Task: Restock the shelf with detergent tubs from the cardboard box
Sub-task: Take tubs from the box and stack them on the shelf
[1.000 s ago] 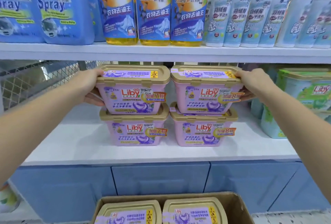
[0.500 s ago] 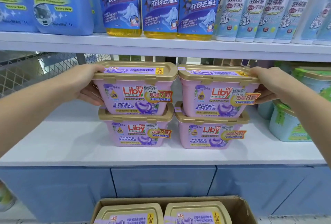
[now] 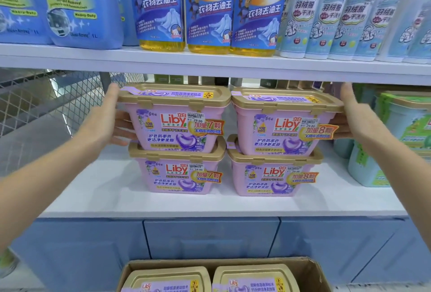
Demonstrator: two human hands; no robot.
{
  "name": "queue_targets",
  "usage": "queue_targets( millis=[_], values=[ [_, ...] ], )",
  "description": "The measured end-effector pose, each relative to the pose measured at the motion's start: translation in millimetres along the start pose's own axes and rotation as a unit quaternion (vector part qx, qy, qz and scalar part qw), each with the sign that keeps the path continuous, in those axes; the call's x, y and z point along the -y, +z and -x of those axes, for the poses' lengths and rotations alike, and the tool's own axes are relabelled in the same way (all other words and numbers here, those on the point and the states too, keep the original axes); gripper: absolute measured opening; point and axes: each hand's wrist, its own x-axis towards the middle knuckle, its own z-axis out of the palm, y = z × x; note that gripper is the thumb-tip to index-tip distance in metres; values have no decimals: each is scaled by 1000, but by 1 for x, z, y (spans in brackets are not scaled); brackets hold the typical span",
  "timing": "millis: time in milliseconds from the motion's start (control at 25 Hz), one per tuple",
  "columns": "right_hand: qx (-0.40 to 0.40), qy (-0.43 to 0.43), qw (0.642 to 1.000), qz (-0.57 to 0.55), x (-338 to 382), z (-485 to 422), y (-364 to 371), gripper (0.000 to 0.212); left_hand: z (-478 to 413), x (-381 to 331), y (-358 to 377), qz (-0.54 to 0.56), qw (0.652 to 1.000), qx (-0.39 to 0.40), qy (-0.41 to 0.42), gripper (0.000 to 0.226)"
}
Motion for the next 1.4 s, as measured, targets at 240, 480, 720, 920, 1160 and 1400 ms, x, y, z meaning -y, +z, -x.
queue_targets(
  millis=[240,480,720,920,1160,1400],
  values=[
    [10,-36,998,-59,-102,41,24,91,37,102,12,-74,994,-29,73,86],
    [98,-4,995,1,-133,61,70,76,42,131,43,-234,970,44,41,100],
    [66,12,996,50,-133,46,91,116,34,139,69,-236,970,-36,45,81],
    [36,15,995,91,-131,44,94,112,28,141,73,-247,965,-56,63,79],
    [14,8,996,85,-147,13,93,64,7,133,100,-235,968,-53,73,80],
    [-5,2,995,96,-162,-36,86,63,-29,124,153,-228,969,-49,75,67]
  ],
)
